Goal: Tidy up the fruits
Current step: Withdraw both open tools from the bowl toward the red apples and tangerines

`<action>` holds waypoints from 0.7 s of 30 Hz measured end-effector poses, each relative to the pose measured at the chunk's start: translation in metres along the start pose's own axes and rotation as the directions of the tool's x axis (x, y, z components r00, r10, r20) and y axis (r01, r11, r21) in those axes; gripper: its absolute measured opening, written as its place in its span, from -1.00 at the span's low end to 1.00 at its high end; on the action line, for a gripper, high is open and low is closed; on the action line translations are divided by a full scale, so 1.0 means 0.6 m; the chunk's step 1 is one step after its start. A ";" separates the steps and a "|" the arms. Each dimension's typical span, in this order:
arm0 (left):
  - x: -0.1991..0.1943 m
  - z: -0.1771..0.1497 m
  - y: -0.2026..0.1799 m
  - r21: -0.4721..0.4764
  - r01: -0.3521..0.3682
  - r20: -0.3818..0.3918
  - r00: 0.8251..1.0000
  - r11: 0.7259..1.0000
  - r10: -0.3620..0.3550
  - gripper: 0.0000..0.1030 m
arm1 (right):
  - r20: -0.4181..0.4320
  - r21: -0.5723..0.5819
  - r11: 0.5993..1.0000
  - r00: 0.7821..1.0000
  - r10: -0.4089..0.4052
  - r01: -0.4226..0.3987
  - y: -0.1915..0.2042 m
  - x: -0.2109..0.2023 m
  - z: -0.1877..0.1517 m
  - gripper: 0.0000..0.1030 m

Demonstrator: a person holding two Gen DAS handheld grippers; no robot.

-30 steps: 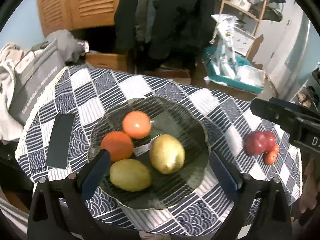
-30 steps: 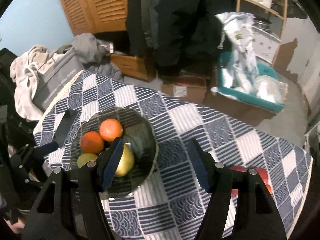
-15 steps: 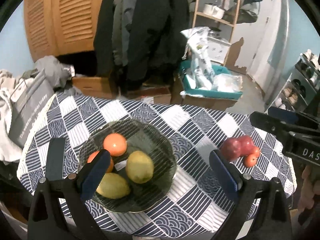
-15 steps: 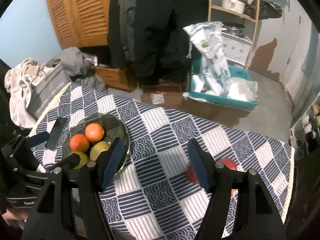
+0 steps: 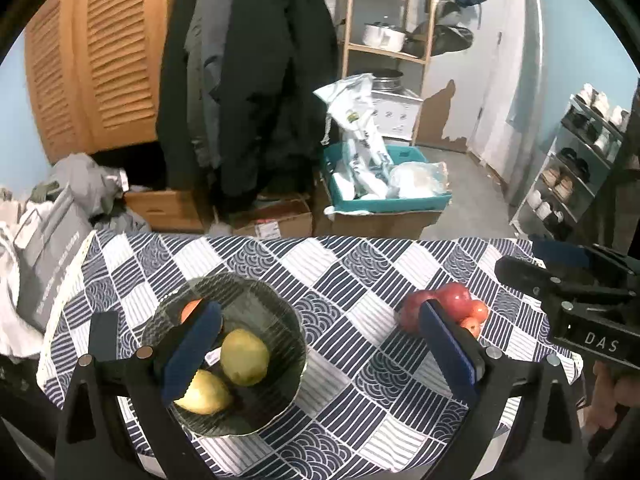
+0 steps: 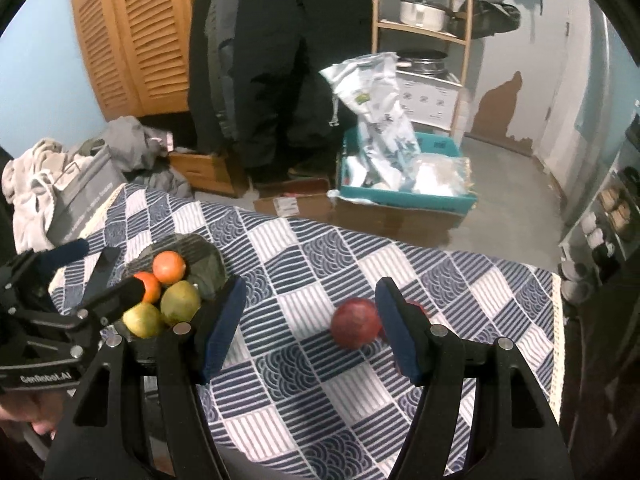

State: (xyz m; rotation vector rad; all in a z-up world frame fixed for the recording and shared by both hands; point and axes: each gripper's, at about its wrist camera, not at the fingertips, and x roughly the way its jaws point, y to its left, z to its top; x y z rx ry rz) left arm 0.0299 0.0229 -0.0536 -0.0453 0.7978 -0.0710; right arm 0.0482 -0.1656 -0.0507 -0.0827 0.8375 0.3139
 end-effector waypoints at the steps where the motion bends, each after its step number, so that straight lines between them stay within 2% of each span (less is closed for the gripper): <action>1: -0.001 0.001 -0.006 0.005 0.003 0.002 1.000 1.000 -0.003 0.94 | 0.004 0.004 1.000 1.000 -0.007 0.007 -0.006 -0.004 -0.002 0.31; 13: 0.008 0.009 -0.078 0.079 0.032 0.006 0.999 0.996 -0.033 0.94 | 0.017 0.037 0.998 0.998 -0.056 0.055 -0.068 -0.026 -0.028 0.31; 21: 0.031 0.007 -0.108 0.101 0.055 -0.026 0.998 0.993 -0.052 0.94 | -0.003 0.073 0.994 0.997 -0.084 0.084 -0.117 -0.024 -0.045 0.31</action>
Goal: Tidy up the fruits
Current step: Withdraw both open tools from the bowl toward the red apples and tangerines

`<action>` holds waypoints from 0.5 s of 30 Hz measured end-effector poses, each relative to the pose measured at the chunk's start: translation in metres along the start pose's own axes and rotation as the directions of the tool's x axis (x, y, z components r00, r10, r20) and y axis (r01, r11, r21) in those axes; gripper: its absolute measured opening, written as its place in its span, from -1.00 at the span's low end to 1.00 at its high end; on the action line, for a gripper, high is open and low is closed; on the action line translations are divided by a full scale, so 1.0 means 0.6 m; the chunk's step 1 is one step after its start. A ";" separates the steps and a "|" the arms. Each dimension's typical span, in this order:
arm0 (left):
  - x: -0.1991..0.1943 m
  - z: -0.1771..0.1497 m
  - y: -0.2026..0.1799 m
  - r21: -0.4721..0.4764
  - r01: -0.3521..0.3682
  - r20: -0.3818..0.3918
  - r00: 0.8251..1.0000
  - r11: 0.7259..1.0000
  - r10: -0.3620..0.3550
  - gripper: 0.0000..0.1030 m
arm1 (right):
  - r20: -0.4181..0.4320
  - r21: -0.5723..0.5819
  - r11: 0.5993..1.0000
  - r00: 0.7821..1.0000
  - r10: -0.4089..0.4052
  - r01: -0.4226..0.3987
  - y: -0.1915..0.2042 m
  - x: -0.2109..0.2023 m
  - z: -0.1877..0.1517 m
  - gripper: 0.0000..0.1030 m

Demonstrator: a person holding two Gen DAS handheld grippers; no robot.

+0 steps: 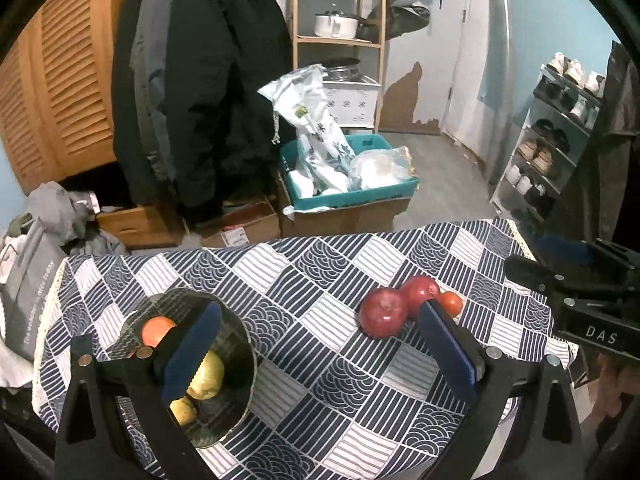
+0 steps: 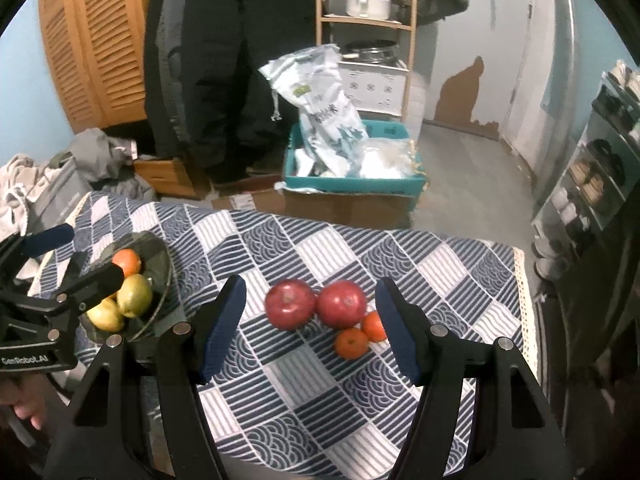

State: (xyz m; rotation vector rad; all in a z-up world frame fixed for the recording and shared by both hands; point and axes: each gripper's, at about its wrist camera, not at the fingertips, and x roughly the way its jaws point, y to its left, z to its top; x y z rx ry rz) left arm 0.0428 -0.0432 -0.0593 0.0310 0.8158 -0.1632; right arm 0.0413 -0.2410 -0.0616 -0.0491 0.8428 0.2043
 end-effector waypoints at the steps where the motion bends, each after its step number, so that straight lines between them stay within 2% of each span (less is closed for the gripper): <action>1: 0.003 0.000 -0.003 0.003 0.001 -0.005 1.000 1.000 -0.001 0.94 | -0.003 0.005 1.000 1.000 -0.003 0.003 -0.006 0.000 -0.002 0.31; 7: 0.030 -0.001 -0.023 0.022 0.020 -0.031 0.999 1.000 -0.020 0.94 | -0.024 0.019 1.000 0.999 -0.022 0.023 -0.031 0.009 -0.014 0.31; 15: 0.081 -0.013 -0.038 0.049 0.032 -0.091 0.995 0.998 -0.027 0.94 | -0.101 0.041 0.998 0.994 -0.038 0.042 -0.061 0.059 -0.038 0.31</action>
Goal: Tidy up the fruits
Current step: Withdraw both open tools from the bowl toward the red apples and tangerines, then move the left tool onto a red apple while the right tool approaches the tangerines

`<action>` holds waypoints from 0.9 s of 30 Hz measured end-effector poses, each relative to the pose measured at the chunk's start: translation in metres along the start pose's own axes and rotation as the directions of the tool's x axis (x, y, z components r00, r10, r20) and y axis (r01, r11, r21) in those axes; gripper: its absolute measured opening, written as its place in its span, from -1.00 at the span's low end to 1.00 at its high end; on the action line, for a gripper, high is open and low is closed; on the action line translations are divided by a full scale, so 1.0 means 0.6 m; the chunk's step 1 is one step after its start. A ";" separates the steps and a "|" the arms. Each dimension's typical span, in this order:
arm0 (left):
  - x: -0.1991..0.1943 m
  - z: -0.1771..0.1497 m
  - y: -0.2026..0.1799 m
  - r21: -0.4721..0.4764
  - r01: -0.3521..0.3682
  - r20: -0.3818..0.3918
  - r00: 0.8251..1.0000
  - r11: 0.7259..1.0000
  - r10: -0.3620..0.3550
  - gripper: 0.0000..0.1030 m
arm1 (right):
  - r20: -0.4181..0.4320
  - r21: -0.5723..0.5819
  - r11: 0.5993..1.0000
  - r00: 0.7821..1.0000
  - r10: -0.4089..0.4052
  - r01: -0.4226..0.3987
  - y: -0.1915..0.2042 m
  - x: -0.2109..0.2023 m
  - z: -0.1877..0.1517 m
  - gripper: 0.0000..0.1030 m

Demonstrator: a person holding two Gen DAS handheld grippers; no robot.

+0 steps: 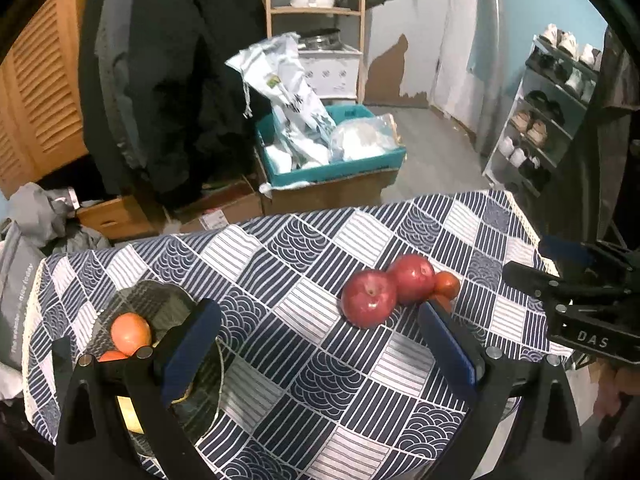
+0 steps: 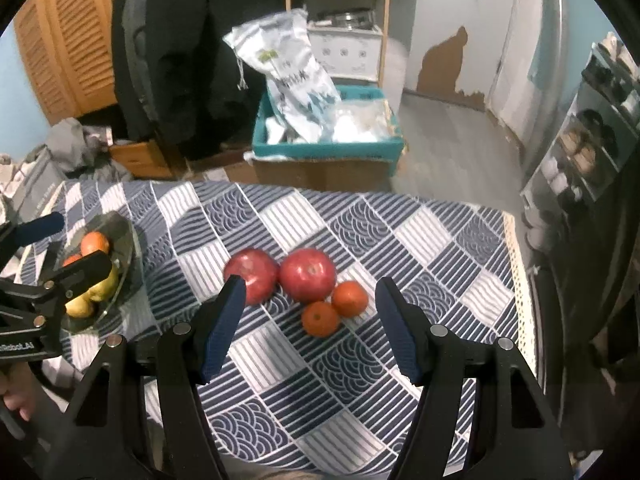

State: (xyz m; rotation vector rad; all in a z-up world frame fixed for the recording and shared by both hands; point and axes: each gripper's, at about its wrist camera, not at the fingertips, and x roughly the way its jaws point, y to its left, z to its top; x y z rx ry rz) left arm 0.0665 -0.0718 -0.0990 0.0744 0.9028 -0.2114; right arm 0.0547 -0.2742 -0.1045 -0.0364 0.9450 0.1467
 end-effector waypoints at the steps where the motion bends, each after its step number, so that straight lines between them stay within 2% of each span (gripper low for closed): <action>1: 0.006 -0.002 -0.001 0.005 -0.001 -0.005 1.000 1.000 0.001 0.94 | -0.010 0.002 1.000 1.000 -0.001 0.001 -0.001 0.007 -0.001 0.31; 5: 0.041 -0.009 -0.003 0.020 -0.023 -0.050 0.998 1.000 0.024 0.94 | -0.062 0.011 1.000 0.998 -0.006 0.007 -0.010 0.048 -0.014 0.31; 13: 0.100 -0.023 0.004 -0.005 -0.020 -0.112 0.994 1.000 0.019 0.94 | -0.153 0.034 0.999 0.988 -0.002 0.007 -0.023 0.122 -0.040 0.31; 19: 0.148 -0.035 0.013 -0.049 0.003 -0.174 0.985 0.999 -0.012 0.94 | -0.221 0.064 0.998 0.975 0.022 -0.008 -0.028 0.181 -0.062 0.31; 27: 0.178 -0.045 0.006 -0.021 -0.008 -0.196 0.981 1.000 0.004 0.94 | -0.284 0.085 0.996 0.959 0.025 0.000 -0.023 0.243 -0.082 0.31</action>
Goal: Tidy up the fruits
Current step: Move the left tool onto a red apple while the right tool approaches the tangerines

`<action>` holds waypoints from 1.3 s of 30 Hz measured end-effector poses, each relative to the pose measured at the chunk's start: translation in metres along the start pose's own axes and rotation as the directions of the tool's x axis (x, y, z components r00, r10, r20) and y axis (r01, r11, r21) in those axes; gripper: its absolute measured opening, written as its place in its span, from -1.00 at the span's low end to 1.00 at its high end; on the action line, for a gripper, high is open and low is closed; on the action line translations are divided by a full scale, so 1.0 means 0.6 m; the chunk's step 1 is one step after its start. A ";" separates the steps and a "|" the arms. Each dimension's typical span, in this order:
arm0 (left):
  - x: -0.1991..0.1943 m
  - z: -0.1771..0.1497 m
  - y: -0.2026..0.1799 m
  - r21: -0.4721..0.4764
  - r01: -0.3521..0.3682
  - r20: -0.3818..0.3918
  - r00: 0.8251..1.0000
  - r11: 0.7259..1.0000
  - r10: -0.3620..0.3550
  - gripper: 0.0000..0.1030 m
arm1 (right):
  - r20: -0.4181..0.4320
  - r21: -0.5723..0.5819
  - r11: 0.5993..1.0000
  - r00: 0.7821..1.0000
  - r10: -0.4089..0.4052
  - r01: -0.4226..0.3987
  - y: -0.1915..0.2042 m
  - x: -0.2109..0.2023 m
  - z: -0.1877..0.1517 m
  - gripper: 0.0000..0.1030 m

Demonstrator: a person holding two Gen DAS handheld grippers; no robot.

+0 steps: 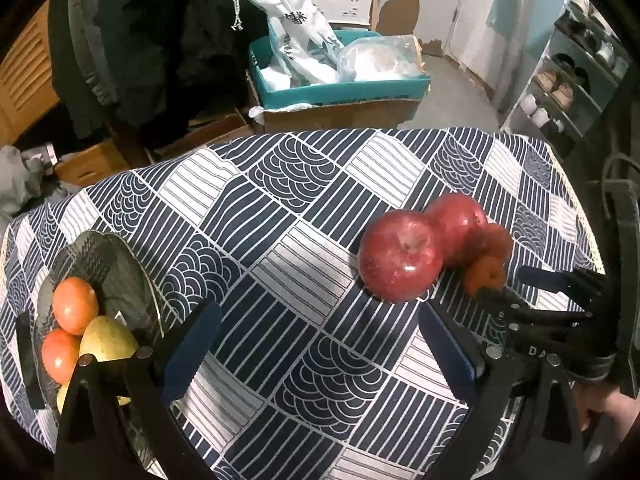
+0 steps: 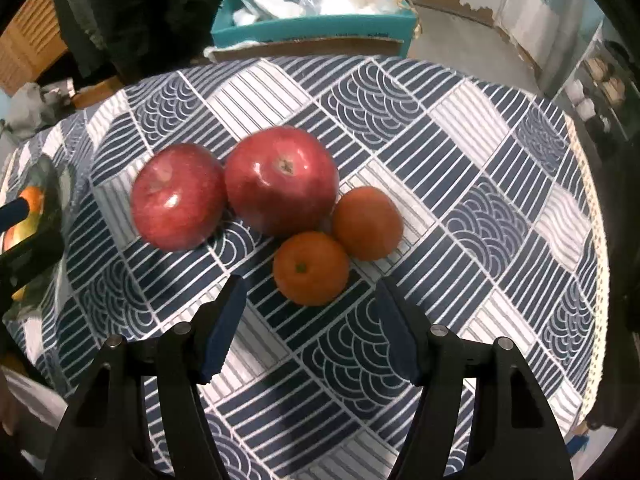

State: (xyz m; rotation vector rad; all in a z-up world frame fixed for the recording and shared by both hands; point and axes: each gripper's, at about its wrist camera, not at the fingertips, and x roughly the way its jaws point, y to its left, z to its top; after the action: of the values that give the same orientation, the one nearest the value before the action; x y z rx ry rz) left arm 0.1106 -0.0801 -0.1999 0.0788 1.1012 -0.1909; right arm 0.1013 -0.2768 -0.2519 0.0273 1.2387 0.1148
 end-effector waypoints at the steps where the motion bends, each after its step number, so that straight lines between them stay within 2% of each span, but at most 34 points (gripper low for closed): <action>1: 0.003 0.000 -0.001 0.006 -0.003 0.000 1.000 1.000 0.003 0.94 | -0.006 0.005 1.000 1.000 0.004 -0.004 -0.001 0.006 0.002 0.31; 10: 0.026 0.000 -0.015 0.038 -0.005 -0.016 1.000 0.999 0.006 0.94 | -0.040 0.044 0.999 0.999 0.018 -0.017 -0.009 0.054 0.005 0.29; 14: 0.033 0.002 -0.022 0.041 0.009 -0.022 1.000 0.999 -0.009 0.94 | -0.043 0.040 0.999 0.999 0.023 -0.021 -0.007 0.070 0.008 0.10; 16: 0.038 0.005 -0.029 0.048 0.020 -0.026 0.999 0.999 -0.019 0.94 | -0.028 0.030 0.999 1.000 0.014 -0.013 -0.003 0.073 0.011 -0.08; 19: 0.043 0.008 -0.039 0.058 0.033 -0.028 0.999 0.998 -0.032 0.94 | -0.019 0.036 0.999 0.999 0.025 -0.025 -0.006 0.074 0.013 -0.13; 24: 0.057 0.017 -0.063 0.097 0.050 -0.030 0.998 0.994 -0.047 0.94 | -0.003 0.047 0.998 0.999 0.044 -0.044 -0.022 0.056 0.004 -0.14; 29: 0.075 0.023 -0.085 0.130 0.057 -0.041 0.998 0.990 -0.052 0.94 | 0.031 0.055 0.998 0.999 0.026 -0.027 -0.038 0.022 0.001 -0.14; 39: 0.118 0.036 -0.099 0.133 0.059 -0.061 0.997 0.989 -0.051 0.94 | 0.072 0.060 0.998 0.997 -0.009 0.005 -0.075 -0.014 0.004 -0.14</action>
State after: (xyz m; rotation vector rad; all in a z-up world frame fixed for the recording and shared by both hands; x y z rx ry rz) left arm 0.1489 -0.1500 -0.2514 0.1759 1.1478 -0.3145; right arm 0.1042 -0.3224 -0.2471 0.0788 1.1697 0.0701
